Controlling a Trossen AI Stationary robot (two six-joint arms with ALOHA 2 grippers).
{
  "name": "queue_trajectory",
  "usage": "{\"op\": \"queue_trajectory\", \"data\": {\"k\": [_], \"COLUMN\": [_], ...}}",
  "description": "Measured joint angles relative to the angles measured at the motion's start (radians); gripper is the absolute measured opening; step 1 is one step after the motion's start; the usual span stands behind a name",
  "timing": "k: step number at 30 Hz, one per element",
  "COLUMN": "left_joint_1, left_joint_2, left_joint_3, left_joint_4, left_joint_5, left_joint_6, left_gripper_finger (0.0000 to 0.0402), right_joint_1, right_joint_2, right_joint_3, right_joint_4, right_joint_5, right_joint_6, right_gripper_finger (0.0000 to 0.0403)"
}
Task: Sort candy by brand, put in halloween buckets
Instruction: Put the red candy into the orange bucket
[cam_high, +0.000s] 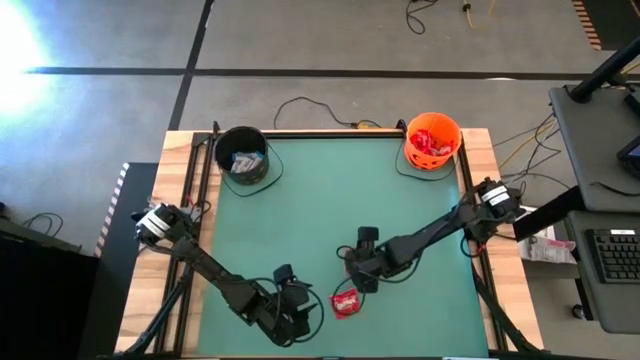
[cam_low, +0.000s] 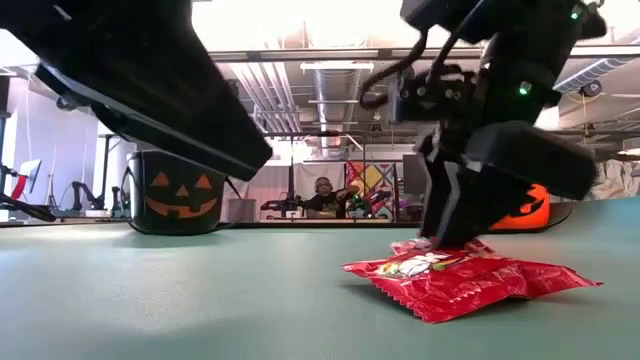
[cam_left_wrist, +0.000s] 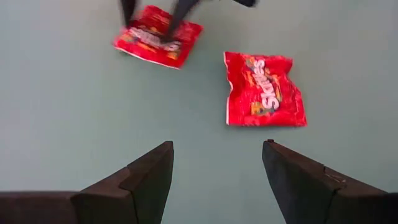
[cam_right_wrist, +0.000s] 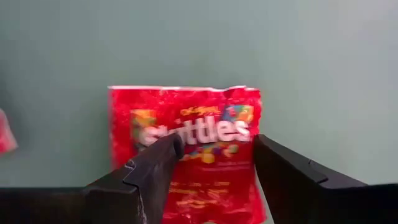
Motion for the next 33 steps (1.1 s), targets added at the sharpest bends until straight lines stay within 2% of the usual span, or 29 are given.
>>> {"op": "queue_trajectory", "data": {"k": [3, 7, 11, 14, 19, 23, 33], "left_joint_1": [0.0, 0.0, 0.0, 0.0, 0.0, 0.0, -0.004], "left_joint_2": [0.0, 0.0, 0.0, 0.0, 0.003, 0.033, 0.109], "left_joint_3": [0.0, 0.0, 0.0, 0.0, 0.0, 0.0, 0.0], "left_joint_4": [0.003, 0.003, 0.004, 0.011, 0.024, 0.084, 0.127], "left_joint_5": [-0.023, -0.025, -0.025, -0.027, -0.085, -0.103, -0.067], "left_joint_6": [0.0, 0.0, 0.0, 0.0, -0.003, 0.0, -0.054], "left_gripper_finger": [0.0232, 0.0232, 0.0232, 0.0232, 0.0232, 0.0232, 0.0232], "right_joint_1": [-0.018, -0.02, -0.031, -0.038, -0.065, -0.076, -0.091], "right_joint_2": [0.005, 0.003, 0.004, 0.018, 0.058, 0.075, -0.023], "right_joint_3": [-0.024, -0.04, -0.042, -0.058, -0.084, -0.088, -0.092], "right_joint_4": [0.037, 0.045, 0.049, 0.07, 0.079, 0.076, 0.045], "right_joint_5": [-0.107, -0.053, -0.088, -0.111, -0.175, -0.174, -0.175], "right_joint_6": [0.003, 0.019, 0.009, 0.016, 0.083, 0.082, 0.065], "right_gripper_finger": [0.0209, 0.0209, 0.0206, 0.0185, 0.0121, 0.0086, 0.0063]}}
